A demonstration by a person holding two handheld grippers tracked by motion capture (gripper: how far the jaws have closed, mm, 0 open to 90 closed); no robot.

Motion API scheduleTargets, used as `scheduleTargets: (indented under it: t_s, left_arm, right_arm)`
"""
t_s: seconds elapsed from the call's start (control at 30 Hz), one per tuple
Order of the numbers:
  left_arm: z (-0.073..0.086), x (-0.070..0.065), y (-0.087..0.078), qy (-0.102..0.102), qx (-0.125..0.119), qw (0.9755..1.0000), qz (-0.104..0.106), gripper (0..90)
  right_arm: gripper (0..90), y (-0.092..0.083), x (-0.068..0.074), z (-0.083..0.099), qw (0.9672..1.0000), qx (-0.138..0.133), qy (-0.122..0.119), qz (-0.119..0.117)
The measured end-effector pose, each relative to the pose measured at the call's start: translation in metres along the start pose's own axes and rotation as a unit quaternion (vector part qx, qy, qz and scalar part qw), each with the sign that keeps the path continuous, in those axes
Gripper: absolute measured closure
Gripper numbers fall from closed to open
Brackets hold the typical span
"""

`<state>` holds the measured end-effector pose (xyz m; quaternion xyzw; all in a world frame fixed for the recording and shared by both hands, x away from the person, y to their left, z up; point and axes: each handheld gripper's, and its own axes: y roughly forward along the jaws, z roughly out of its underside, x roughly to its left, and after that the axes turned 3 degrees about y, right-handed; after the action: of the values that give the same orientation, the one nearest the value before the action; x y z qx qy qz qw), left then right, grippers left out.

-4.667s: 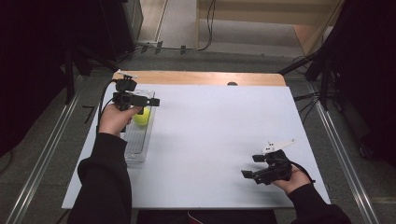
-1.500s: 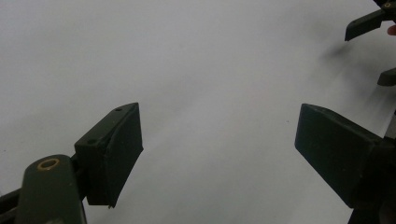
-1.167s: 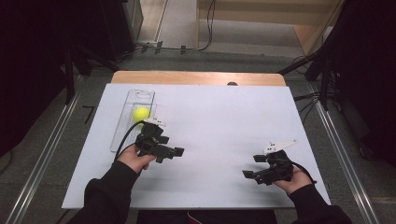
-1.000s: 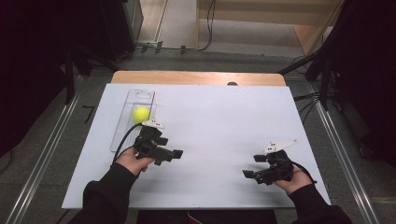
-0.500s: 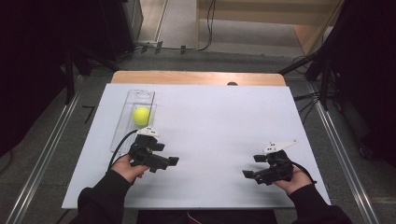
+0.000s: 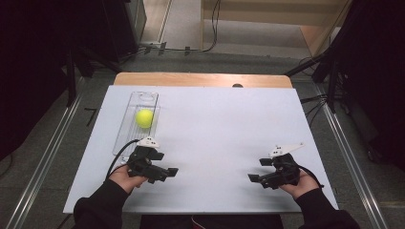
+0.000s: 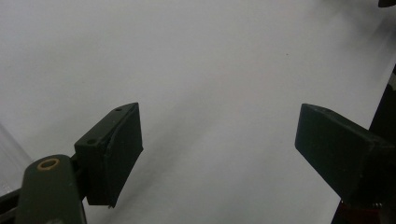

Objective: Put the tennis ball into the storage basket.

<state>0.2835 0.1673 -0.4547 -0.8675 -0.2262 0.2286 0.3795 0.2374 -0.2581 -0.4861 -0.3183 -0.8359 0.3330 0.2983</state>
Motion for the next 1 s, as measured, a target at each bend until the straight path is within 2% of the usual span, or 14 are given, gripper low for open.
scheduleTargets:
  t_s: [0.2, 0.37, 0.57, 1.0]
  left_arm:
    - [0.006, 0.001, -0.005, -0.002, -0.014, 0.9999, 0.004, 15.3]
    - [0.01, 0.001, -0.008, 0.006, -0.013, 0.9999, 0.003, 15.3]
    - [0.015, 0.003, -0.014, 0.003, -0.016, 0.9999, -0.002, 15.2]
    - [0.019, 0.004, -0.017, 0.004, -0.018, 0.9998, 0.005, 15.4]
  right_arm:
    - [16.9, 0.0, 0.0, 0.0, 1.0, 0.0, -0.001, 0.001]
    - [16.9, 0.0, -0.001, 0.0, 1.0, -0.001, 0.0, 0.001]
    - [16.9, -0.001, -0.001, 0.001, 1.0, 0.0, -0.001, 0.001]
    - [16.9, 0.0, -0.001, 0.001, 1.0, 0.002, -0.001, 0.0]
